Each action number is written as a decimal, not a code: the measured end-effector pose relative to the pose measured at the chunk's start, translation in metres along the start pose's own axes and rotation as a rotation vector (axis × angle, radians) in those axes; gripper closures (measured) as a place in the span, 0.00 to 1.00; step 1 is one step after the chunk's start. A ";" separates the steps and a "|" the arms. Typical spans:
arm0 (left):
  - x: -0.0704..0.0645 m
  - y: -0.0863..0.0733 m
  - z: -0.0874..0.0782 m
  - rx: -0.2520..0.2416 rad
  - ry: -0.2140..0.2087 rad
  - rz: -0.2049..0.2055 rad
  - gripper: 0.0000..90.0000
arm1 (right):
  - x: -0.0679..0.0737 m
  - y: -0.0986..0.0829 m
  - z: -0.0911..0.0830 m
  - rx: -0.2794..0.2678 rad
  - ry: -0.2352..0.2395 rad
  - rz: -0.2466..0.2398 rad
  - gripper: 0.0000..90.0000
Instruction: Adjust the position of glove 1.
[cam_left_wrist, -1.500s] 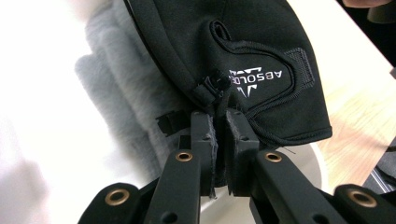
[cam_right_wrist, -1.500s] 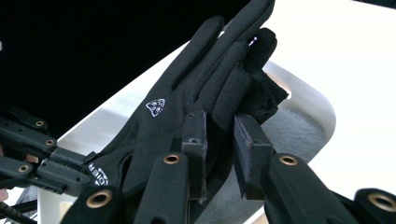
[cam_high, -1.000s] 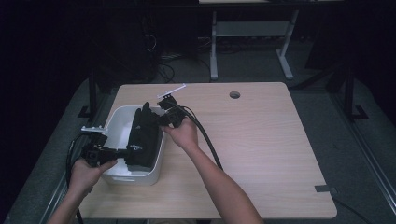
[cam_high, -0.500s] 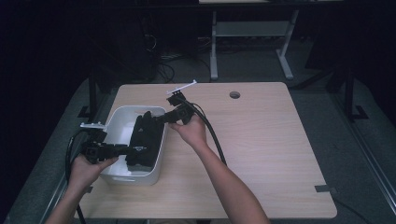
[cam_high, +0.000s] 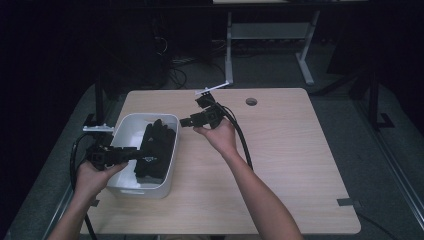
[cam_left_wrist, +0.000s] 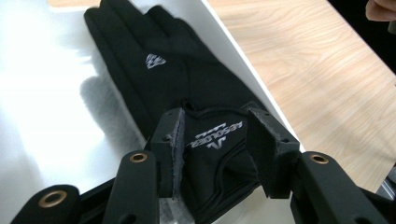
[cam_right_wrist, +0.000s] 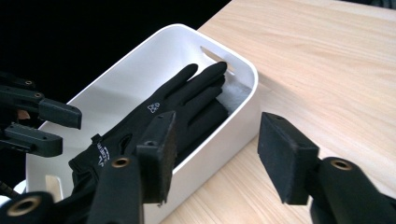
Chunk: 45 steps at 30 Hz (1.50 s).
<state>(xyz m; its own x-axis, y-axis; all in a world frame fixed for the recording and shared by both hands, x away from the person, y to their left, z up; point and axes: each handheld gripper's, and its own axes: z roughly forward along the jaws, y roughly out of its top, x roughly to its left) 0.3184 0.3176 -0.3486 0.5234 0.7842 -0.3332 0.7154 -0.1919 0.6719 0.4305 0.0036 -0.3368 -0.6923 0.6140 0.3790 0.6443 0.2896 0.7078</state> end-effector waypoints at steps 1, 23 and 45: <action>-0.002 0.001 0.001 -0.002 -0.001 -0.002 0.62 | 0.000 0.000 -0.003 -0.002 -0.003 0.005 0.50; -0.031 0.021 0.012 -0.023 -0.036 0.054 0.53 | -0.024 -0.012 -0.046 -0.058 -0.029 0.012 0.40; -0.053 0.037 0.019 -0.033 -0.048 0.103 0.43 | -0.045 -0.031 -0.082 -0.078 -0.075 0.049 0.36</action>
<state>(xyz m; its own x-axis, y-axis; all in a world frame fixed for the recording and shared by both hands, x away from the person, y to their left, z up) 0.3260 0.2581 -0.3188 0.6154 0.7319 -0.2925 0.6418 -0.2499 0.7250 0.4157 -0.0932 -0.3272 -0.6327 0.6800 0.3705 0.6473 0.2018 0.7350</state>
